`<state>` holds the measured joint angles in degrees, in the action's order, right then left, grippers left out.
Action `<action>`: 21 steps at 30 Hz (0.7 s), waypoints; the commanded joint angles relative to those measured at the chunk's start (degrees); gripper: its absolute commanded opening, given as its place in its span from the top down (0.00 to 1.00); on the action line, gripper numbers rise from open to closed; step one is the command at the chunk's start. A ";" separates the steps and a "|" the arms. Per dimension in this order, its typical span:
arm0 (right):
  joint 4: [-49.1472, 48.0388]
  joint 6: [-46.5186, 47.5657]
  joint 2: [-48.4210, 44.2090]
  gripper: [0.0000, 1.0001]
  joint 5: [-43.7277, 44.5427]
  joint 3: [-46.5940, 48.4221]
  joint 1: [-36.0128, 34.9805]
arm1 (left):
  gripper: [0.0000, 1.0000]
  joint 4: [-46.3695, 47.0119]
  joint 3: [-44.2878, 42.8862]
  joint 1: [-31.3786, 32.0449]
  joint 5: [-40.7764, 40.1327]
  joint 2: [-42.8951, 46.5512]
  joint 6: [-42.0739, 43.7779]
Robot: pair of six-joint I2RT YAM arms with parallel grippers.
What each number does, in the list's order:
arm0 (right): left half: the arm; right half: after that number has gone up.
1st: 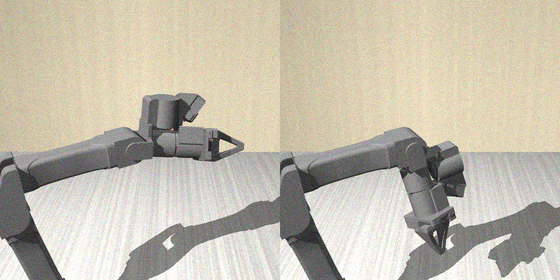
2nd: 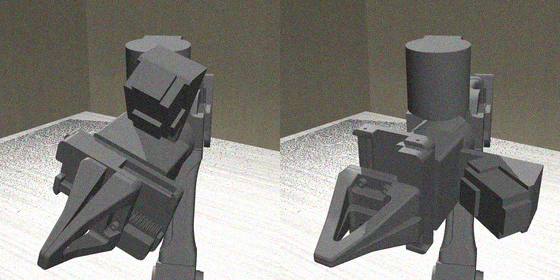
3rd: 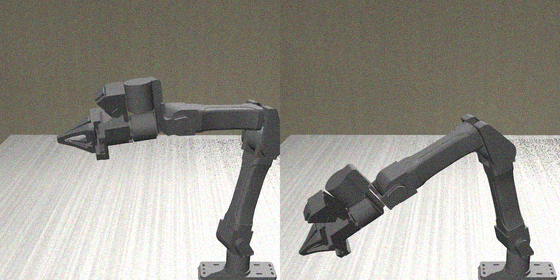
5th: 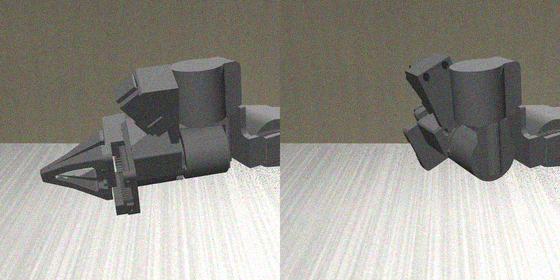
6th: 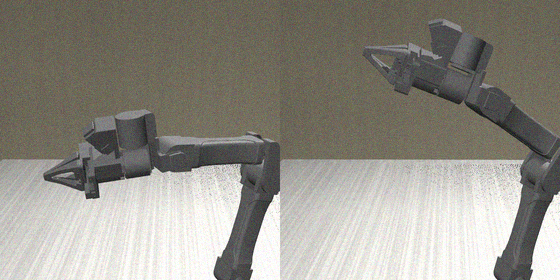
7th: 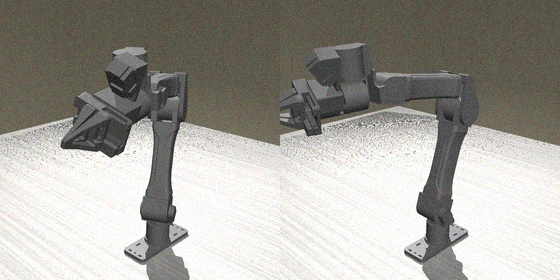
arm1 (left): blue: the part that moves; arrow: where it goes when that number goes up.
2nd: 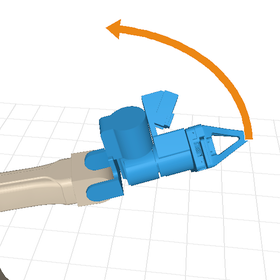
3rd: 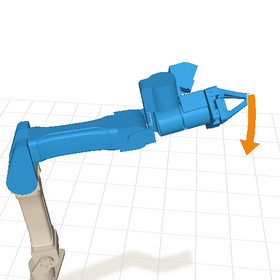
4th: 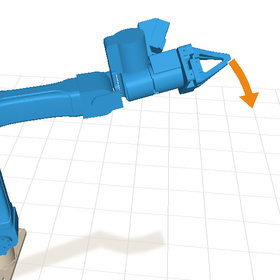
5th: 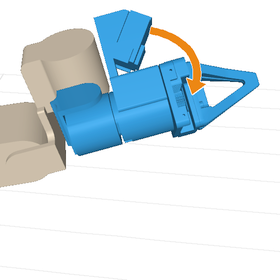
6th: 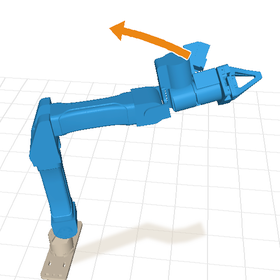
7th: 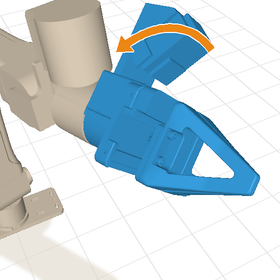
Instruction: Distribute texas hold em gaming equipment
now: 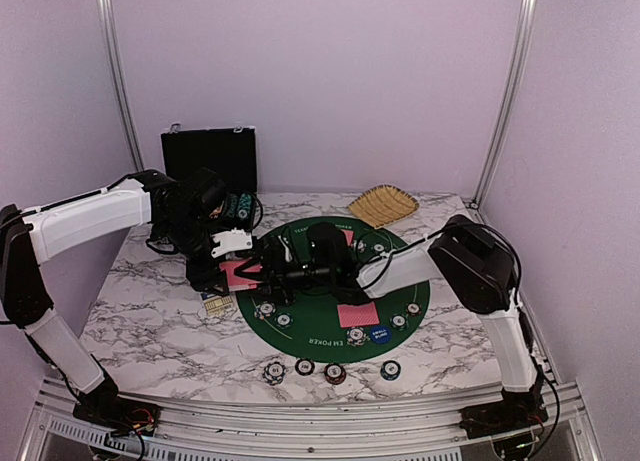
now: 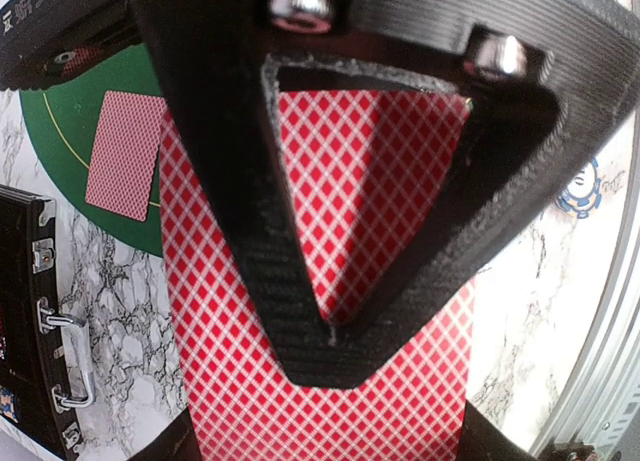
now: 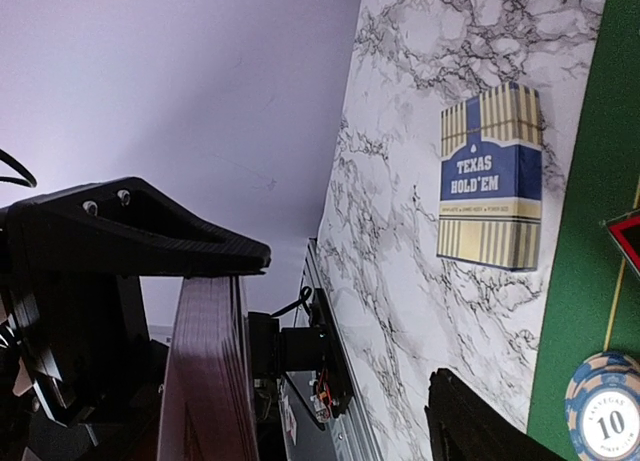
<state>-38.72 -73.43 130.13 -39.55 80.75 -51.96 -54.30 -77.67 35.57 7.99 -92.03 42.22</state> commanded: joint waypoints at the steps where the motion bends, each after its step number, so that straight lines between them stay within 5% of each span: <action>1: 3.88 1.82 -2.82 0.26 0.47 -1.15 0.86 | 1.00 -0.19 -1.52 0.11 1.23 0.80 -0.29; 15: 7.87 4.93 -7.66 0.25 -0.71 -1.91 1.94 | 1.00 -0.20 -1.20 0.11 1.00 0.68 -0.29; 21: 8.22 5.40 -9.55 0.35 -0.83 -2.26 2.23 | 1.00 -0.19 -1.08 0.11 1.05 0.71 -0.31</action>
<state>-31.07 -69.12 123.81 -39.90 78.48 -50.13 -54.28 -77.67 35.57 8.05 -92.03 42.22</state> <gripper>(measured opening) 0.682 0.662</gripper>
